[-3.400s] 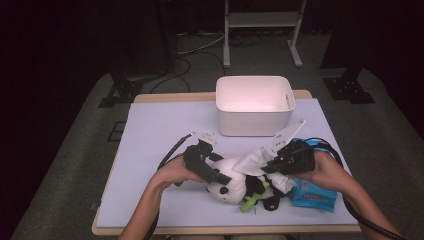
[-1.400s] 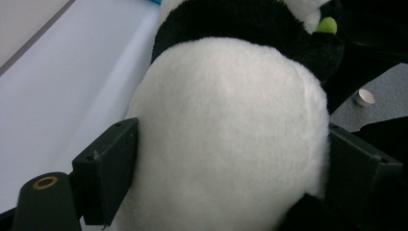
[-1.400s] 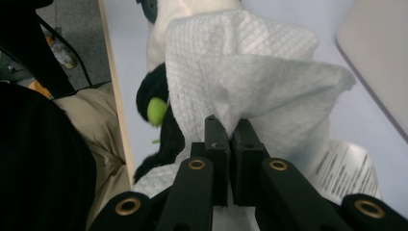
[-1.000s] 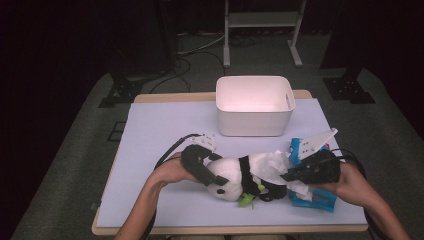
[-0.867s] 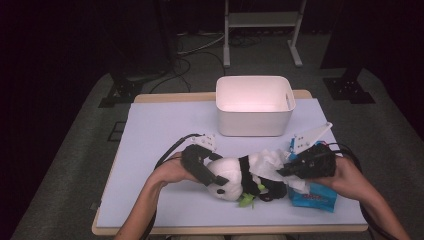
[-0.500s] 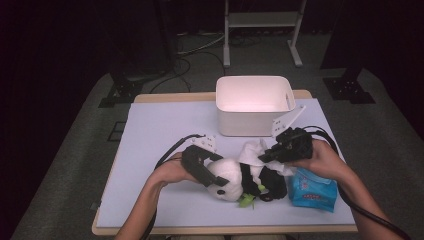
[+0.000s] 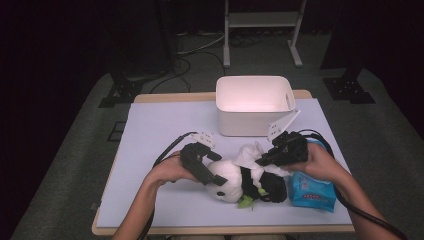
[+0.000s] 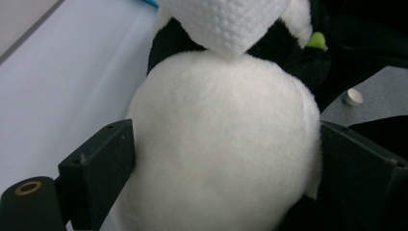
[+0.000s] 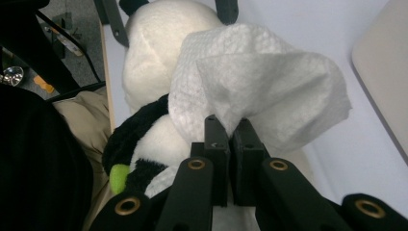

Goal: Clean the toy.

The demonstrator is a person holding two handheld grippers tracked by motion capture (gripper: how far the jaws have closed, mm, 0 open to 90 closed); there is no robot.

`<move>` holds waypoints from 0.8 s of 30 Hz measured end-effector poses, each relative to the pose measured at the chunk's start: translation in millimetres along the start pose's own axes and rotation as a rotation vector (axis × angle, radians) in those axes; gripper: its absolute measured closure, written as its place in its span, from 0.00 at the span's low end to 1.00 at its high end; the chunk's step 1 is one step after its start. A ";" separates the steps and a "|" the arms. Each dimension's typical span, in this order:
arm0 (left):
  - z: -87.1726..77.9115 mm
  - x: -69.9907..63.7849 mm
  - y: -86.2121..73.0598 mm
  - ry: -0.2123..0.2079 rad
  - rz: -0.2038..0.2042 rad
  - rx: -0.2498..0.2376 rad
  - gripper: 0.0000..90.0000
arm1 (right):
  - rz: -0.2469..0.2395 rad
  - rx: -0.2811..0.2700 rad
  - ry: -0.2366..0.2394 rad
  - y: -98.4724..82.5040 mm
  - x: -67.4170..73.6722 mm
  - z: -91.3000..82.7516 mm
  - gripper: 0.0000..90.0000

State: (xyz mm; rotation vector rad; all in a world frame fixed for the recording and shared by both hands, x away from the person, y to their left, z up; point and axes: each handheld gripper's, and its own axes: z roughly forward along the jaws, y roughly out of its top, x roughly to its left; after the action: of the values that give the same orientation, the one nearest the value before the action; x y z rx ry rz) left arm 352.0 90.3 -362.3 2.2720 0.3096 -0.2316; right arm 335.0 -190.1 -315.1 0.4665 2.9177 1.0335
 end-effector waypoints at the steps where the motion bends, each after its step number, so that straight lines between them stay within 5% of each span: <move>1: -1.4 0.1 0.7 -0.003 -0.010 -0.003 0.09 | 0.004 -0.002 -0.001 -1.0 2.4 -0.3 0.96; 5: -3.2 1.2 2.3 -0.023 -0.047 -0.004 0.08 | -0.019 -0.018 0.015 -5.1 11.8 0.5 0.96; 9: 11.5 1.1 -0.1 -0.069 -0.076 0.052 0.04 | -0.032 -0.034 0.023 -9.2 17.3 0.7 0.96; 18: 34.7 3.9 0.3 -0.127 -0.070 0.062 0.00 | -0.027 -0.034 0.029 -16.4 20.1 1.6 0.96; 24: 28.7 1.9 1.3 -0.103 -0.027 0.053 0.23 | -0.028 -0.057 0.028 -18.4 18.8 -0.4 0.96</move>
State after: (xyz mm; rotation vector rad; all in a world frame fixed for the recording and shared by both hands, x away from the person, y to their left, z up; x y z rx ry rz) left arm 352.2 68.0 -380.6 2.2994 0.2836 -0.3737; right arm 312.0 -198.7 -324.5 0.4111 2.9012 1.1250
